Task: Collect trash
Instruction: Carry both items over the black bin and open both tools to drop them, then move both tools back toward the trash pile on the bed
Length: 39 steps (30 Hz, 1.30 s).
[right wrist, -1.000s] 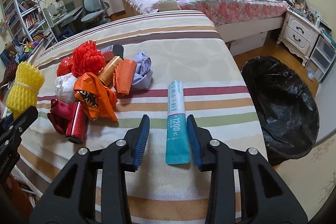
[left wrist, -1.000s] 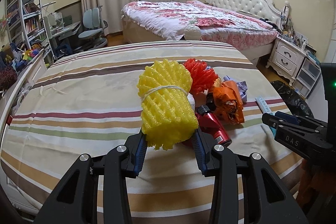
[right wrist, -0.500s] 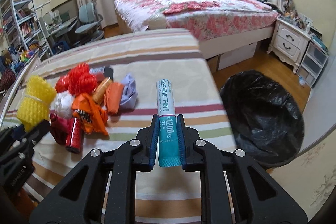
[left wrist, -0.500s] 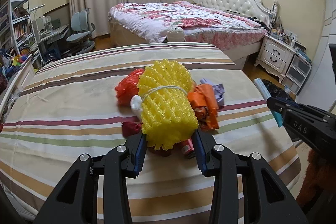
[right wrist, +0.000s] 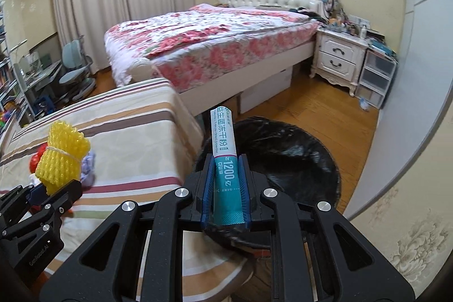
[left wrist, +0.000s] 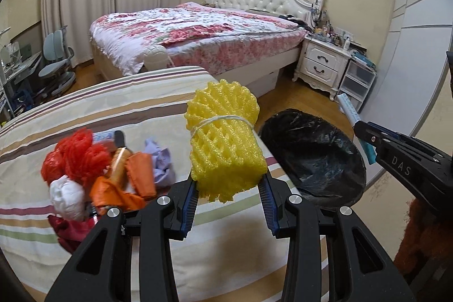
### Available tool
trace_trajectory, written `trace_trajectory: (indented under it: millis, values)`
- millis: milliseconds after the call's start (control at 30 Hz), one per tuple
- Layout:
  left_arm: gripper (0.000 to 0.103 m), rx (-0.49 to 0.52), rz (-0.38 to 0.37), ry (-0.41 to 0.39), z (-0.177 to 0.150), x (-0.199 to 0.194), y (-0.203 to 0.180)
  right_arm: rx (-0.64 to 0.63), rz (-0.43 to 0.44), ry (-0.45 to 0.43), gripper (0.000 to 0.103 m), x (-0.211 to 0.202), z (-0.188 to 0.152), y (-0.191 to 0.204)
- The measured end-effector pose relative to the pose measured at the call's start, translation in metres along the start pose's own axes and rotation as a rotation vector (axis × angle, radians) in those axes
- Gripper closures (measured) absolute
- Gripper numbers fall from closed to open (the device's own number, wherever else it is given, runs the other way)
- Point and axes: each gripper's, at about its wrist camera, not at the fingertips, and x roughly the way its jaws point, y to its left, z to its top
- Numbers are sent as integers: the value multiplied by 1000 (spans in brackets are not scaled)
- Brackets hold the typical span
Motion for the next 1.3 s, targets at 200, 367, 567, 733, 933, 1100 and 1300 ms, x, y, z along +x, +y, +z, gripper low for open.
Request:
trace_trajectory:
  millis: [200,367,567,733,933,1100,1300]
  values:
    - [63,59,-26,21,9,32,-33,44,-25,26,86,25,-2,-26]
    - [63,101,-25,33,14,55,-51,75,-35,47,86,38,-3,-42]
    - [63,132,-32,65,20,79,-66,105,-51,63,85,52,-3,-56]
    - [60,151,-33,74,23,90,-77,129,-57,70,85,60,-3,-63]
    - [31,139,-31,71,28,95,-76,145,-53,75,77,65,-3,-72]
    - [26,134,-23,70,28,92,-74,149,-75,74,63,64,-4,-74]
    - [25,103,1,80,28,82,-62,144,-75,75,59,58,-4,-68]
